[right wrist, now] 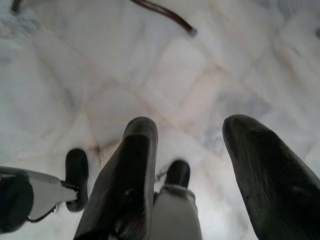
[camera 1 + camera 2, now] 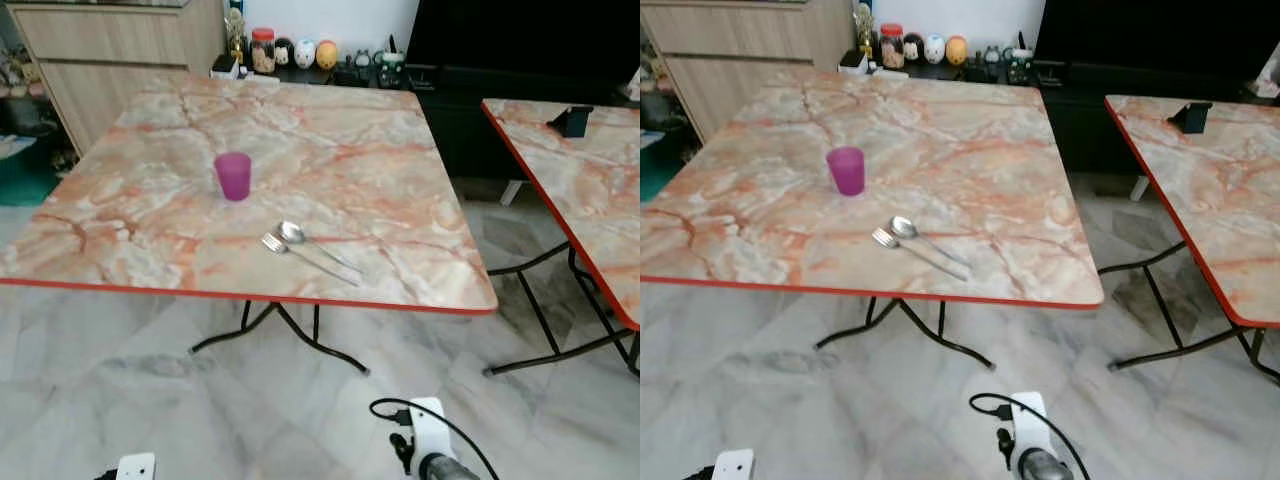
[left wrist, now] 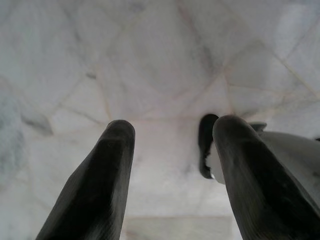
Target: Setting the table
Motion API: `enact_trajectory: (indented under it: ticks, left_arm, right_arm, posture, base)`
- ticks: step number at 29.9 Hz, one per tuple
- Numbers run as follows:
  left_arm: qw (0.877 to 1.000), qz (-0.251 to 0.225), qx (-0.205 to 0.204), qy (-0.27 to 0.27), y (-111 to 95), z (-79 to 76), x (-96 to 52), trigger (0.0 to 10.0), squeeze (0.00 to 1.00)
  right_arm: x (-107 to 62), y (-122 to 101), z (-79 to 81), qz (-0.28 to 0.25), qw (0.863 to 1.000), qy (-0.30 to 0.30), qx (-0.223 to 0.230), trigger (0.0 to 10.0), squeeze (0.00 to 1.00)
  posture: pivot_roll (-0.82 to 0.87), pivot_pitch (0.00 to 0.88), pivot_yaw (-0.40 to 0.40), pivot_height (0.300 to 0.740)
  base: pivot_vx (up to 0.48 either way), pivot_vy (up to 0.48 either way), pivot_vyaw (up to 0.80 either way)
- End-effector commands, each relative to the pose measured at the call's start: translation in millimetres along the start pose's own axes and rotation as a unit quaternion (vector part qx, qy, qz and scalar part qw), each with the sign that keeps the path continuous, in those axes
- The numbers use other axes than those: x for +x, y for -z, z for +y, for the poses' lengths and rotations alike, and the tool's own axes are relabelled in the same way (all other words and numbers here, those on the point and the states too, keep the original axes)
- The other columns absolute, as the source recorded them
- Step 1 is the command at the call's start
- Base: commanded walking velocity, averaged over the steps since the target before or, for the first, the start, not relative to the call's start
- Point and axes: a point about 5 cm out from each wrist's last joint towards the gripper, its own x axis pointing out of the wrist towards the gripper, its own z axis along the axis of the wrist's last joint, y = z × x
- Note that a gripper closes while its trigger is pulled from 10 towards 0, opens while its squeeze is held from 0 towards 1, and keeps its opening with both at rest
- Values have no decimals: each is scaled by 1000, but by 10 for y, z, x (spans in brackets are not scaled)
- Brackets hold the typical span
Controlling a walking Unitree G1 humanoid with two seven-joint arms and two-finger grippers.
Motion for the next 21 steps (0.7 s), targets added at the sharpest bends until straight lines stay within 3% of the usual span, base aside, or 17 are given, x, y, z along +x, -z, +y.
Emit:
enact_trajectory:
  ticks: [1,10,21]
  left_arm:
    - [1000,7,10,4,31,11,-8,10000,0]
    - [1000,8,11,-1,40,94,-22,10000,0]
    - [1000,0,15,4,-30,-15,10,10000,0]
  right_arm:
    - [-13,59,-68,8,1000,9,0,10000,0]
    - [-13,60,-57,8,1000,6,-6,10000,0]
    - [-13,63,-46,8,1000,5,-9,10000,0]
  posture:
    - [21,0,-40,740]
    - [31,0,-40,740]
    - [38,0,-41,740]
  base:
    - [0,337,0]
    - [0,335,0]
    - [0,300,0]
